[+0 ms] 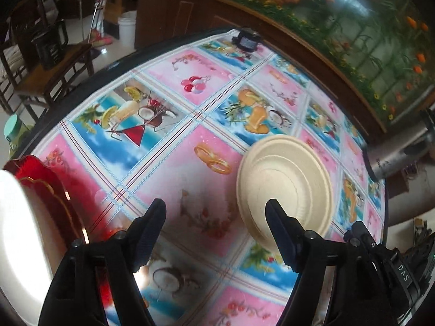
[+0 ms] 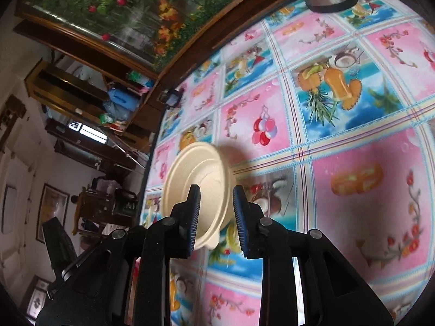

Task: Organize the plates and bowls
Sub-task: 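Grasp the beige bowl rim with the right gripper while the left gripper approaches, then grasp the beige bowl rim with the left gripper and lift it with both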

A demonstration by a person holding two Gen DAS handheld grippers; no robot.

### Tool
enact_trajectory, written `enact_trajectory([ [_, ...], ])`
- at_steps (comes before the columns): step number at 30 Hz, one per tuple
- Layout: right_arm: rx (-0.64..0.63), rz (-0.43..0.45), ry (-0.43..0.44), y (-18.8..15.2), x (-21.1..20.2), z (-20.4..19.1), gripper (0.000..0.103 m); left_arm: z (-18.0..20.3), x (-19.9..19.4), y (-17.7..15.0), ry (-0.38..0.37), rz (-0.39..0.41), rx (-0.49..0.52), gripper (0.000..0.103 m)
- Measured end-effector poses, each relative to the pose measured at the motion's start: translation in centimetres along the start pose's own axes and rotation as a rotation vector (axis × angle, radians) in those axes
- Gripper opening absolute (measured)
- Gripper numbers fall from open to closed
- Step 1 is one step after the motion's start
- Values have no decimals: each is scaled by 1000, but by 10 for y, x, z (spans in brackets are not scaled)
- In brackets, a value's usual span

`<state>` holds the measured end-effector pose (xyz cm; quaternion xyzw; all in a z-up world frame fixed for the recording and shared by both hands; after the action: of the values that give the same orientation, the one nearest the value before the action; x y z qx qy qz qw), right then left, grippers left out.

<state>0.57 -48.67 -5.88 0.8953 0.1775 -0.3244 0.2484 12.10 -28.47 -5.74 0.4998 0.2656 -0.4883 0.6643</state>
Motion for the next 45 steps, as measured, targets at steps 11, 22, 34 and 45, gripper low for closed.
enact_trajectory([
  [11,-31,-65,-38,11,31,0,25,-5,30,8,9,-29,-55,76],
  [22,-46,-66,-40,4,43,0,25,12,39,2,-58,-35,-14,75],
  [34,-14,-32,-27,2,44,7,25,14,55,-2,-99,-42,23,25],
  [45,-74,-2,-47,-2,44,-5,8,21,49,-5,-123,-34,74,13],
])
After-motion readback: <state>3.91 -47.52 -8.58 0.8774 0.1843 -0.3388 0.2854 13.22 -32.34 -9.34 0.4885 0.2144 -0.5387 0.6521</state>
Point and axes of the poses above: each gripper's, at about its wrist camera, not at the fingertips, and x roughly the way its jaws point, z to its right, y to its top, the point moved 3 cm from there along x, roughly the way its jaws point, and after that the axes turned 4 degrees about -y, right-handed, at the moved point
